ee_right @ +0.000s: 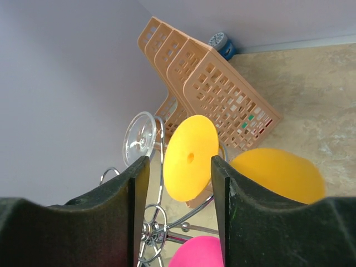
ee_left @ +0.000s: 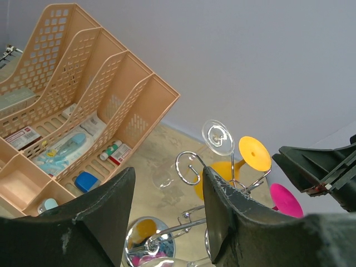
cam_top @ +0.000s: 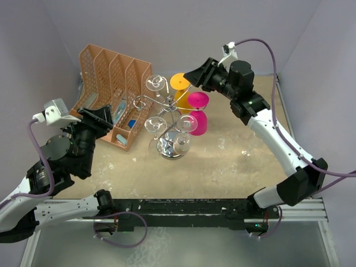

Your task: Place the wine glass upside down on the wine glass rack

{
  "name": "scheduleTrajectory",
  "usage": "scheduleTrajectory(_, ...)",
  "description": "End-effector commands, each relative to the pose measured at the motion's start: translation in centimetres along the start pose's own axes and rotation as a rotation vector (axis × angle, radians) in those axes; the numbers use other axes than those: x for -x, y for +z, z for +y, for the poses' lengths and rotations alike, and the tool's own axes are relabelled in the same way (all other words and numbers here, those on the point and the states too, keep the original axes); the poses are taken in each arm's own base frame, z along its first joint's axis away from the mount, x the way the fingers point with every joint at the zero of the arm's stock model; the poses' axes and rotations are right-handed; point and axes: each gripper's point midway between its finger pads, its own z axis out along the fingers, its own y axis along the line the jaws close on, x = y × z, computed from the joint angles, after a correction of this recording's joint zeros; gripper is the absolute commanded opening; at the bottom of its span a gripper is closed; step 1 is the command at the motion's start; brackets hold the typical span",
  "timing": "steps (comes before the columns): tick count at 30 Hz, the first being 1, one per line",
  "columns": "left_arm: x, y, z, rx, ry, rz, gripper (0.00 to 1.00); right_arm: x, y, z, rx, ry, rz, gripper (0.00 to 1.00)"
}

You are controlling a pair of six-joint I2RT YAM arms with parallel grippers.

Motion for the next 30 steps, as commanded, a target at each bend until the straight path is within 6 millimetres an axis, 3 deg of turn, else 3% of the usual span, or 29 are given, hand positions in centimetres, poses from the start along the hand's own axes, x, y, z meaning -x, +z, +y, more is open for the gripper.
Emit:
scheduleTrajectory(1,0.6,-0.2,0.2,0.003,-0.023,-0.012,0.49,3.7,-2.0,2.6,0.038,-0.056,-0.114,0.52)
scheduleTrajectory(9,0.6,-0.2,0.2,-0.006,-0.015,-0.006,0.49,5.3,-4.1,3.0,0.018,-0.102,-0.189,0.56)
scheduleTrajectory(13,0.4,-0.3,0.2,-0.011,0.0,0.007,0.49,5.7,-6.4,1.2,-0.085,-0.118,-0.25,0.57)
scheduleTrajectory(17,0.1,-0.6,0.5,-0.025,0.02,0.028,0.5,5.3,-10.1,-1.0,-0.203,-0.113,-0.29,0.58)
scheduleTrajectory(24,-2.0,-1.0,0.8,-0.06,0.089,0.101,0.51,3.1,-17.3,-8.5,-0.582,-0.149,-0.324,0.58)
scheduleTrajectory(30,-5.4,-1.3,0.9,-0.103,0.135,0.17,0.51,-1.0,-23.3,-15.8,-0.949,-0.109,-0.304,0.58)
